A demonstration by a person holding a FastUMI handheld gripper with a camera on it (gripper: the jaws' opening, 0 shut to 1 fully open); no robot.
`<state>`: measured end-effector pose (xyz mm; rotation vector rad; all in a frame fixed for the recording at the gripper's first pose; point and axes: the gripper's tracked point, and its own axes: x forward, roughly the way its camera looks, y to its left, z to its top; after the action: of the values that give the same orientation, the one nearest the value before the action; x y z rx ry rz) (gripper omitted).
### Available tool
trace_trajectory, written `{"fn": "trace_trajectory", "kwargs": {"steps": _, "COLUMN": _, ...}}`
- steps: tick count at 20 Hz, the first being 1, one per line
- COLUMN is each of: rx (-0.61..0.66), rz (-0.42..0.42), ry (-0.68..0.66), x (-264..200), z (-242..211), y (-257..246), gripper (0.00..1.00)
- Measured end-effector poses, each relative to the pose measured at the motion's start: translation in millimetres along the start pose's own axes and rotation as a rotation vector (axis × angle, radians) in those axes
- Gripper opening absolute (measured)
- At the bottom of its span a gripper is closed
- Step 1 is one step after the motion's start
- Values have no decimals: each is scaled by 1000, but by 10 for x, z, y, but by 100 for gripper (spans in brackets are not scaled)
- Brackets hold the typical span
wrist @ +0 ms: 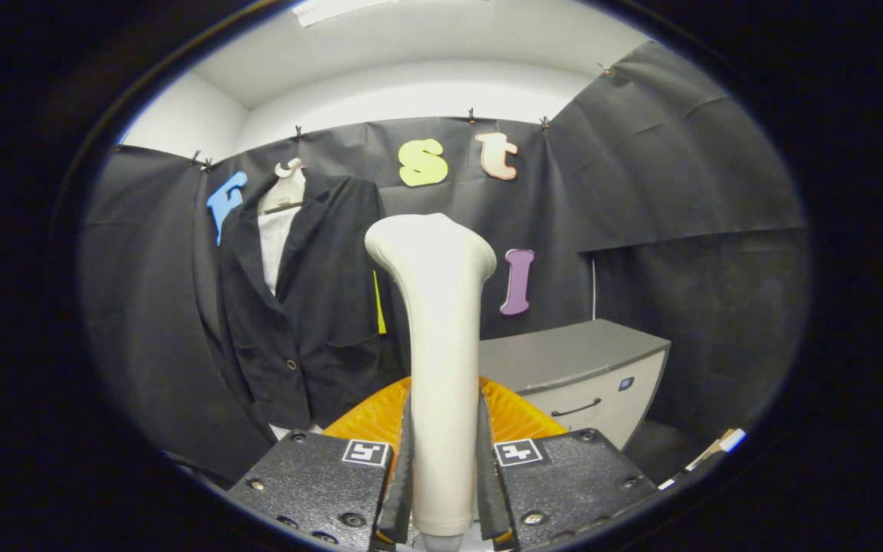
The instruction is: Iron the clothes twice with a garment steamer, once on the left side and once on the right side.
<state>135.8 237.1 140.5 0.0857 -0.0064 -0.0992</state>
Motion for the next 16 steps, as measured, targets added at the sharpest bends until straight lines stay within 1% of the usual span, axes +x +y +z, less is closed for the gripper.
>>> {"fn": "trace_trajectory", "kwargs": {"steps": 3, "rx": 4, "rz": 57, "ry": -35, "x": 152, "z": 116, "y": 207, "gripper": 37}}
{"fn": "trace_trajectory", "kwargs": {"steps": 6, "rx": 47, "rz": 105, "ry": -65, "x": 404, "z": 195, "y": 380, "gripper": 37}}
{"fn": "trace_trajectory", "kwargs": {"steps": 9, "rx": 84, "rz": 158, "ry": -110, "x": 600, "z": 410, "y": 584, "gripper": 37}}
{"fn": "trace_trajectory", "kwargs": {"steps": 16, "rx": 73, "rz": 240, "ry": -247, "x": 1048, "z": 1012, "y": 966, "gripper": 36}}
